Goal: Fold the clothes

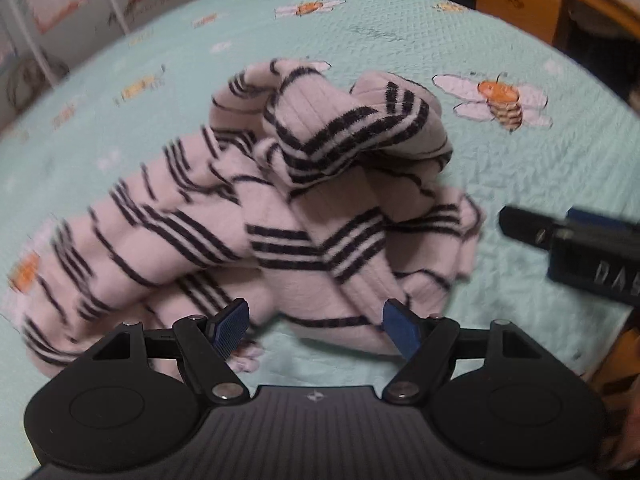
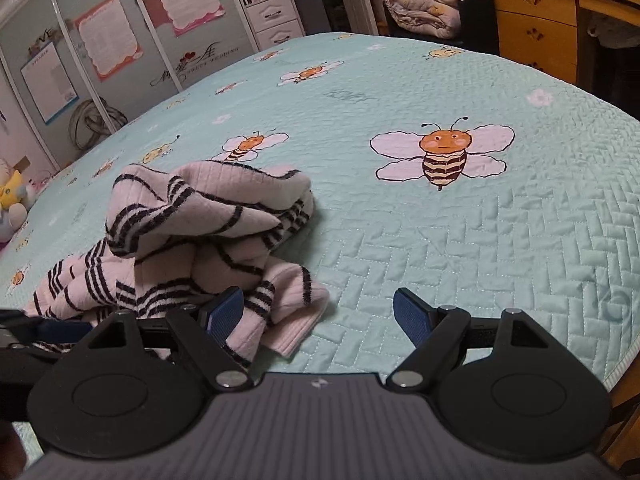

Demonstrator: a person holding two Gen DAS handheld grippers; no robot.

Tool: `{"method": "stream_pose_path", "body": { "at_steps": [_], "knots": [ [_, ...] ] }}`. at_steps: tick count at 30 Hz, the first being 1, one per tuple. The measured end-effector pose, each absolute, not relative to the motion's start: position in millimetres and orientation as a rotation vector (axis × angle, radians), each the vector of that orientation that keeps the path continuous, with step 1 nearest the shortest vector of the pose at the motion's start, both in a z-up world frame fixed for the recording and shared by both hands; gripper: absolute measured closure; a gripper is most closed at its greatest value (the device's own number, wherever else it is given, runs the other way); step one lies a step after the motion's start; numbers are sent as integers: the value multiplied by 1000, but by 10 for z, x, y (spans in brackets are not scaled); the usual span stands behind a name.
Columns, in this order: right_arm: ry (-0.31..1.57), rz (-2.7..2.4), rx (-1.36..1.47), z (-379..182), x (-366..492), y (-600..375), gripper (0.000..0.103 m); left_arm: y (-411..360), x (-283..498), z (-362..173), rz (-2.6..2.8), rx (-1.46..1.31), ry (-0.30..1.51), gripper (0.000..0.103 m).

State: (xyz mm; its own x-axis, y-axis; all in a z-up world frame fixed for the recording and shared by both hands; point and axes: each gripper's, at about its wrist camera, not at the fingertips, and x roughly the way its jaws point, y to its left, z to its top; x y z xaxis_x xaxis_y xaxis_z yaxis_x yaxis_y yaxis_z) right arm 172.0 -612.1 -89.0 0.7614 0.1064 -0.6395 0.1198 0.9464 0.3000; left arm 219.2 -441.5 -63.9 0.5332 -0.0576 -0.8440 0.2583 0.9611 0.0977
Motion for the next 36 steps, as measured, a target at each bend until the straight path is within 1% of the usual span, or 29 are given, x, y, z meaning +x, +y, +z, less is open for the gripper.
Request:
{"method": "stream_pose_path", "body": {
  "at_steps": [3, 7, 10, 12, 14, 15, 16, 17, 19, 20, 22, 28, 33, 36],
  "knots": [
    [698, -20, 339, -888, 1703, -6101, 21, -4359, 2162, -554, -225, 102, 997, 26],
    [676, -37, 363, -877, 1693, -6140, 21, -4305, 2015, -368, -246, 13, 913, 25],
    [657, -44, 376, -875, 1679, -6147, 21, -4466, 2084, -435, -253, 80, 922, 24],
    [654, -42, 379, -876, 1671, -6147, 21, -4528, 2203, -589, -226, 143, 968, 24],
    [660, -39, 382, -881, 1673, -6159, 21, -4565, 2319, -777, -175, 174, 1014, 27],
    [662, -41, 381, -882, 1673, -6170, 21, -4569, 2365, -861, -156, 172, 1033, 33],
    [661, -46, 380, -883, 1672, -6183, 21, -4554, 2387, -910, -151, 157, 1044, 46],
    [659, -53, 378, -885, 1667, -6196, 21, -4538, 2403, -950, -147, 144, 1051, 53],
    [657, -70, 372, -896, 1665, -6230, 21, -4483, 2366, -910, -155, 135, 1022, 77],
    [658, -78, 372, -909, 1669, -6247, 21, -4456, 2347, -889, -158, 130, 1008, 82],
    [663, -87, 374, -933, 1675, -6267, 21, -4376, 2313, -812, -154, 108, 973, 86],
    [671, -43, 351, -923, 1690, -6176, 21, -3986, 2130, -248, -91, 11, 807, 87],
    [678, -6, 331, -915, 1702, -6099, 21, -3356, 1857, 308, 57, -80, 655, 88],
    [682, 16, 319, -910, 1710, -6054, 21, -2898, 1708, 540, 158, -136, 585, 93]
  ]
}}
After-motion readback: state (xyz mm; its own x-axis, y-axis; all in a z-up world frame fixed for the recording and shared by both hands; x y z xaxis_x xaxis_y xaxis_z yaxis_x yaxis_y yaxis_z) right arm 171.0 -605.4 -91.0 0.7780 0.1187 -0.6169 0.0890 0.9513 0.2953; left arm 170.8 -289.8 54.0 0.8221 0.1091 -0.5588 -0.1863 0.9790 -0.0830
